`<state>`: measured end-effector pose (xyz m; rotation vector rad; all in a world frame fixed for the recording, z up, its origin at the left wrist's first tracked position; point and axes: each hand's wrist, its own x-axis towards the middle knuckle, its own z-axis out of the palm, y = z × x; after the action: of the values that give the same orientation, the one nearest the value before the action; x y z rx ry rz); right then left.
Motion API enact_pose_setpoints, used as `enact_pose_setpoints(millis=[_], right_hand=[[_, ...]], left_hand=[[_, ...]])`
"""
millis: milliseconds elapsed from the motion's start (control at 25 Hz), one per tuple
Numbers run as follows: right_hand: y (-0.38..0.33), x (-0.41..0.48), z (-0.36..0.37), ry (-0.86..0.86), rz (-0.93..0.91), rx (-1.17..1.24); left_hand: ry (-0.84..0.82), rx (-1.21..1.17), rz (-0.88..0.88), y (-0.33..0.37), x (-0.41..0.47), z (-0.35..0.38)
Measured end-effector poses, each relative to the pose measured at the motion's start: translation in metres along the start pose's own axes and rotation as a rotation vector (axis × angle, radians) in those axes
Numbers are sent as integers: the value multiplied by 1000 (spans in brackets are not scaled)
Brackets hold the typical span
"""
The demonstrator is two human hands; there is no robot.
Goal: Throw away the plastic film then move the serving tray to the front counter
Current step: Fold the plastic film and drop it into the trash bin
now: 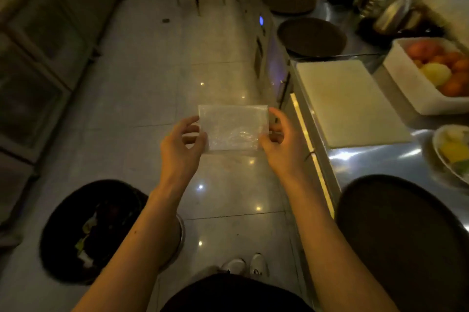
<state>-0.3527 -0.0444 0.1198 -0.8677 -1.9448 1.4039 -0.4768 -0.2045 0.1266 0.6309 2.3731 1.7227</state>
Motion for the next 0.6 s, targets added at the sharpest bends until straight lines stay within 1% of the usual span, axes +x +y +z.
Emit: enact_pose_setpoints(millis=[160,240,320,400,480,600], right_hand=[[-5,2,39,-232,-105,41],[-3,-3,57,-340,-140,51],[0,-15,84,-469,-132,53],[4,-32,109,-582,-125,44],[4,-59,137,-714,-129,24],[9,-96,168,-884,-126,-41]], left_hand=[[215,139,-36,-8,-19,-37],[278,222,-61,-13,-36,-53],[351,283,-116,-22,-63,-72],[406,270,-169,-31,-90,-88],[497,275,-239,-48,-119,-110],[570,334,-321,-79,-153,-142]])
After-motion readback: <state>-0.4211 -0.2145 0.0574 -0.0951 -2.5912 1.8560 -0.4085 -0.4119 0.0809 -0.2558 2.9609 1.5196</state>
